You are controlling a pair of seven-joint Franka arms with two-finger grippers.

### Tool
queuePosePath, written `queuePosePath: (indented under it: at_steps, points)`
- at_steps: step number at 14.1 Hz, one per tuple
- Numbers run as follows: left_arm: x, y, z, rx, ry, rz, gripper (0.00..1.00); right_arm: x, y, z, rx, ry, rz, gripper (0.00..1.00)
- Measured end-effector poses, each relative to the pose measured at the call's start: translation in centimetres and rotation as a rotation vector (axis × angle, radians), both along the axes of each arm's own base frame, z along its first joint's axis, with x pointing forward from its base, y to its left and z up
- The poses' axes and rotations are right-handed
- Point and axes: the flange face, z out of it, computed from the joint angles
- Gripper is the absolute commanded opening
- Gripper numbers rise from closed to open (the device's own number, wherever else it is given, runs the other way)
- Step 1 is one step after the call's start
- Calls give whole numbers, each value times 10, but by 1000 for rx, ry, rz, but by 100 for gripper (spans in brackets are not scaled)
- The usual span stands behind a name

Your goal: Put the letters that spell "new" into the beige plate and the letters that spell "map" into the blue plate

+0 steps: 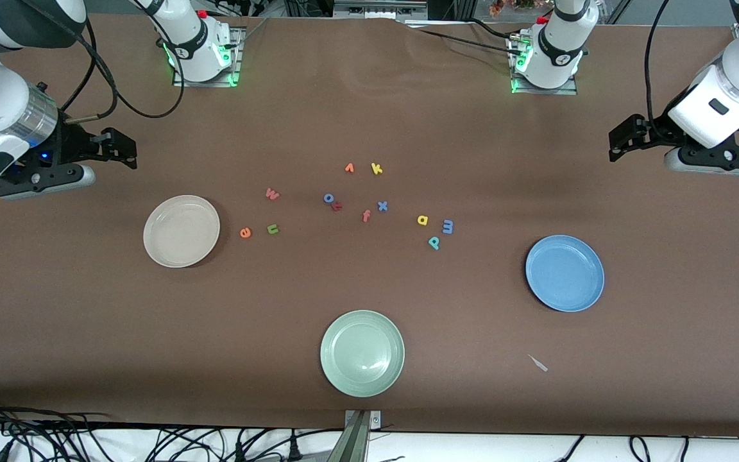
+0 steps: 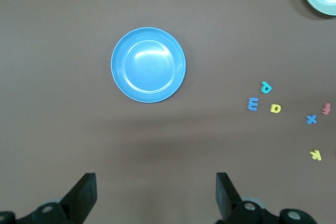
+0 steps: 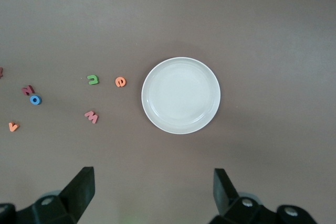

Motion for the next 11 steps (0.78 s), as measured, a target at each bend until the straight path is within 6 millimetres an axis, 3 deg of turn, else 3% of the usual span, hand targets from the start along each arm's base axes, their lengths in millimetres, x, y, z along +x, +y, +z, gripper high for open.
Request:
queuePosePath:
  at_steps: [11]
  points:
    - [2,0,-4,0,6,0,100,0,0,0,0,-3,0,100]
